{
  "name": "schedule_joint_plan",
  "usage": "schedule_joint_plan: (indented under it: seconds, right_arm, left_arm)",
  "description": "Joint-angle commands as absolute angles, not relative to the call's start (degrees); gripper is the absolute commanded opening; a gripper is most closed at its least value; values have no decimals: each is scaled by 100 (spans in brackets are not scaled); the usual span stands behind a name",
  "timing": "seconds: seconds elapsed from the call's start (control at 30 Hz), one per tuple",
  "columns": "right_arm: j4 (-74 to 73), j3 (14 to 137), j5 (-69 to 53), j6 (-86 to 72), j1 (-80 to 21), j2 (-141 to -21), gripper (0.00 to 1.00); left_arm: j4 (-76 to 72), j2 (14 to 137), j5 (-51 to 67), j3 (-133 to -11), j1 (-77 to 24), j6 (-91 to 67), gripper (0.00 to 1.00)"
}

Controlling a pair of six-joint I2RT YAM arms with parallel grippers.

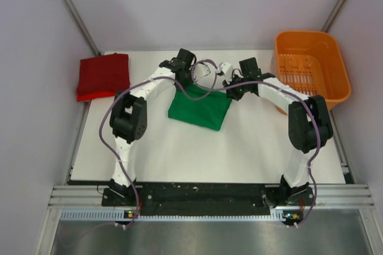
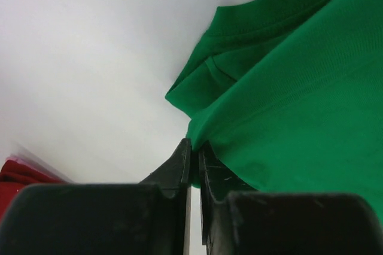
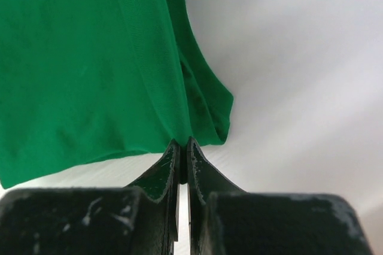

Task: Fold and stack the t-shirts
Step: Fold the long partially folded tshirt into a neat square, then put the neatly folded tshirt into the corner of the board with the left arm

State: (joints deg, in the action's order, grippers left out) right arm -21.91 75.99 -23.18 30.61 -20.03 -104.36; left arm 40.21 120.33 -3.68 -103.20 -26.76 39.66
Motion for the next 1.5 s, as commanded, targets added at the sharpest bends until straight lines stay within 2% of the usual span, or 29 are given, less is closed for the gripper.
schedule_joint_plan:
  seconds: [0.0,0.13,0.27,0.33,0.43,0.5,0.57,0.67,0.77,0.87,0.93,0.97,1.0,1.1,1.3,1.47]
  right_arm:
    - [-2250,8138,-1969,3050,-1863,-10801,0]
    - [-2250,8454,-1697,2945,-1828,-11231,1]
    - [-2232,8928,-1250,2472,-1705,-11785,20]
    - [-2267,9323,-811,2050,-1670,-12101,23]
    - [-2591,9973,-344,1479,-1617,-12436,29]
    - [-2768,10177,-264,1101,-1591,-12419,34]
    - [-2830,10169,-299,722,-1547,-12192,40]
    - [-2821,9784,-412,213,-1547,-11665,44]
    - [-2839,9187,-623,-306,-1547,-11190,53]
    - [-2769,8545,-931,-789,-1547,-10768,58]
    - [-2672,8193,-1229,-1079,-1547,-10600,68]
    - [-2611,8026,-1291,-1246,-1547,-10547,70]
    - [-2523,7894,-1431,-1344,-1547,-10512,70]
    - [-2146,7551,-1748,-1677,-1547,-10573,69]
    - [-1837,7462,-1977,-2083,-1538,-11038,59]
    - [-1679,7725,-2320,-2311,-1512,-11565,40]
  left_arm:
    - [3411,12392,-1423,-10775,-2540,3999,12]
    - [2998,12691,-1704,-10846,-2531,4017,30]
    - [2191,13007,-2222,-10915,-2523,4157,48]
    - [2057,13270,-2381,-11300,-2488,4201,50]
    - [2739,13631,-2338,-12328,-2391,3921,49]
    - [3101,13536,-2102,-12585,-2329,3509,49]
    - [3216,13081,-1568,-12298,-2251,2956,52]
    - [3217,12334,-820,-11447,-2180,2243,57]
    - [3103,11761,172,-10638,-2180,1400,67]
    - [3006,11567,728,-10100,-2154,679,74]
    - [2936,11601,922,-9915,-2031,213,76]
    - [2918,11636,1088,-9862,-1926,28,78]
    - [2927,11698,1212,-9861,-1855,-217,82]
    - [2936,11917,1423,-9835,-1653,-500,83]
    - [2892,12383,2143,-9703,-1556,-825,83]
    - [2900,12682,2680,-9616,-1521,-1229,83]
